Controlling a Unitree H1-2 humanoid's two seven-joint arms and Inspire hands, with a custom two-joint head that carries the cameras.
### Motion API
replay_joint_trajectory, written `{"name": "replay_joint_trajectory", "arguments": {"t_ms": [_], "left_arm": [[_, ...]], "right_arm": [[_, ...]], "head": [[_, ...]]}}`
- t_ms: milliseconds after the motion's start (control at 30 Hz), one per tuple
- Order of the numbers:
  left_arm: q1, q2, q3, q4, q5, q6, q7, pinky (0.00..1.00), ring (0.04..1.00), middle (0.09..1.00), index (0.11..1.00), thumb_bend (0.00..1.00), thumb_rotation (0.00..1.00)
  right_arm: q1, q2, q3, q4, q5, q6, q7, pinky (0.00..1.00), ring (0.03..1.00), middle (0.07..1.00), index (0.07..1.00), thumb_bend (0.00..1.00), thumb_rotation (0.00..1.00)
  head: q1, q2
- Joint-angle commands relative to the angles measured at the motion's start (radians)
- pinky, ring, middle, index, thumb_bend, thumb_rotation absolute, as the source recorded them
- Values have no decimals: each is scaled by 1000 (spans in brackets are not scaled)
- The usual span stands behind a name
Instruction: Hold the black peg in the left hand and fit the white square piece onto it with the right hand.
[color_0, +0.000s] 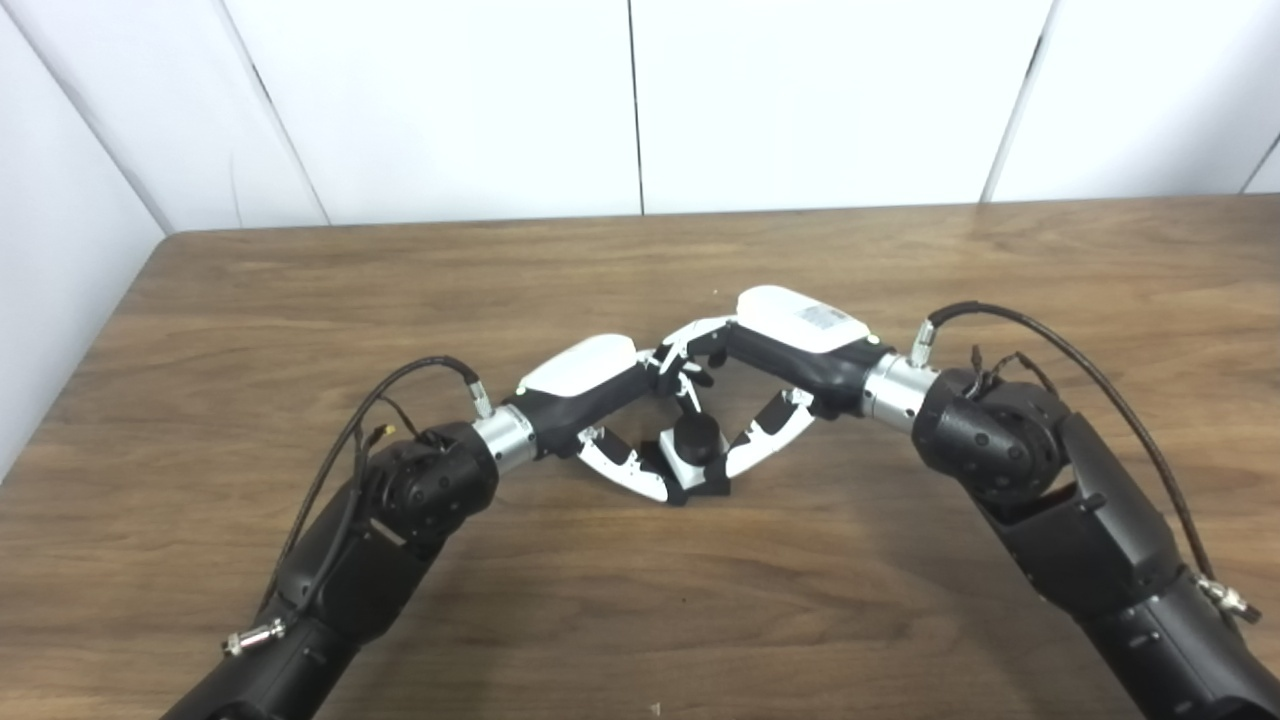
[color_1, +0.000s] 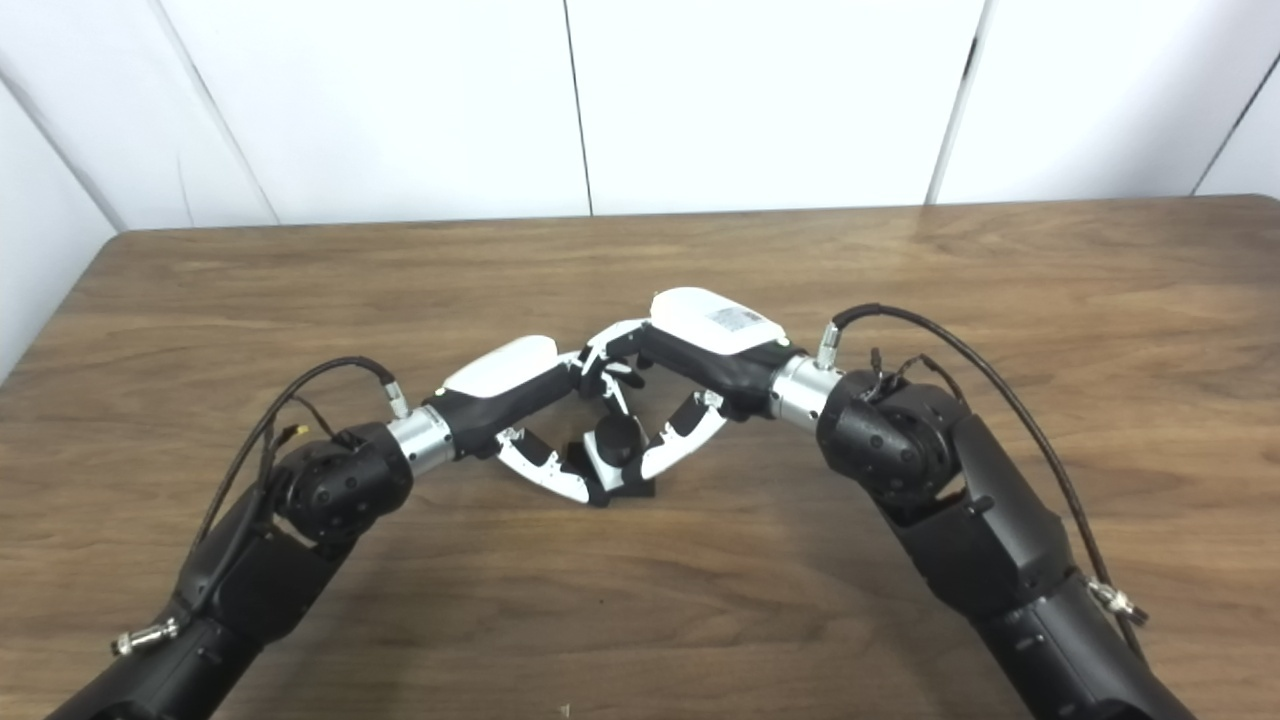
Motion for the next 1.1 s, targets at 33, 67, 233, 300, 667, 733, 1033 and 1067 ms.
{"name": "replay_joint_trajectory", "arguments": {"t_ms": [33, 67, 233, 300, 667, 733, 1033, 1067], "left_arm": [[16, 10, -24, 3, 7, 32, -56, 825, 931, 868, 536, 800, 277], [17, 10, -24, 2, 8, 31, -56, 824, 930, 868, 535, 798, 272], [21, 10, -24, 2, 9, 32, -51, 813, 930, 869, 543, 797, 264], [22, 10, -23, 4, 8, 31, -50, 809, 930, 870, 544, 798, 264], [29, 28, -18, 31, 6, -3, -36, 818, 926, 866, 554, 807, 300], [33, 31, -14, 31, 4, -5, -36, 826, 925, 865, 560, 808, 304], [55, 38, 7, 41, -10, -18, -25, 818, 919, 867, 598, 810, 274], [58, 39, 8, 41, -9, -21, -21, 809, 917, 867, 604, 810, 277]], "right_arm": [[-22, 2, -12, -25, 4, 10, -4, 679, 792, 811, 721, 841, 245], [-20, 4, -18, -26, 12, 14, -8, 679, 791, 809, 723, 848, 239], [-17, 7, -63, -37, 54, 49, -21, 692, 811, 818, 744, 849, 253], [-19, 7, -80, -39, 66, 54, -27, 694, 813, 821, 750, 840, 268], [-21, -10, -229, -40, 149, 53, -100, 665, 788, 806, 759, 767, 296], [-8, -5, -248, -42, 163, 57, -112, 671, 785, 802, 759, 774, 290], [120, 76, -344, -98, 244, 116, -232, 669, 751, 775, 736, 719, 197], [136, 89, -350, -102, 245, 120, -248, 671, 751, 775, 732, 702, 189]], "head": [[0, -1], [0, -1], [-4, -5], [-6, -7], [-45, -27], [-51, -31], [-88, -38], [-94, -38]]}}
